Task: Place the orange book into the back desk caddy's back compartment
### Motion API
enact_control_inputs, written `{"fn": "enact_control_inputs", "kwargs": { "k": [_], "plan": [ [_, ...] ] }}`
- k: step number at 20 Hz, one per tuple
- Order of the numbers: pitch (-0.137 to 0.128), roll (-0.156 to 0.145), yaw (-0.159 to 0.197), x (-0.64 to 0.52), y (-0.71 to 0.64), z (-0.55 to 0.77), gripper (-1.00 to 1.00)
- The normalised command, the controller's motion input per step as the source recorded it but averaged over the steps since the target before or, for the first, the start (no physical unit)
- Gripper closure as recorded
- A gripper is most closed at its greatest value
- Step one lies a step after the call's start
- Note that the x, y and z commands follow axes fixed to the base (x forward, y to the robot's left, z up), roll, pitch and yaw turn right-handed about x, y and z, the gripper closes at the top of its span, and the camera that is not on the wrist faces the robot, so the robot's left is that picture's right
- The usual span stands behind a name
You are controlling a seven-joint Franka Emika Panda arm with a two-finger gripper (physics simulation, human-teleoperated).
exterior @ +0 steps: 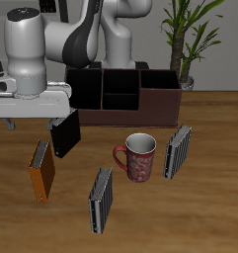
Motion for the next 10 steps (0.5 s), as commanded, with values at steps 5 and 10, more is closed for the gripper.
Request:
{"fn": "enact_control_inputs", "kwargs": {
  "k": [5, 10],
  "plan": [
    [0.011, 0.014, -0.046, 0.1, 0.08, -0.14, -1.0],
    [0.006, 0.025, -0.018, 0.11, 0.2, -0.19, -1.0]
  ]
}}
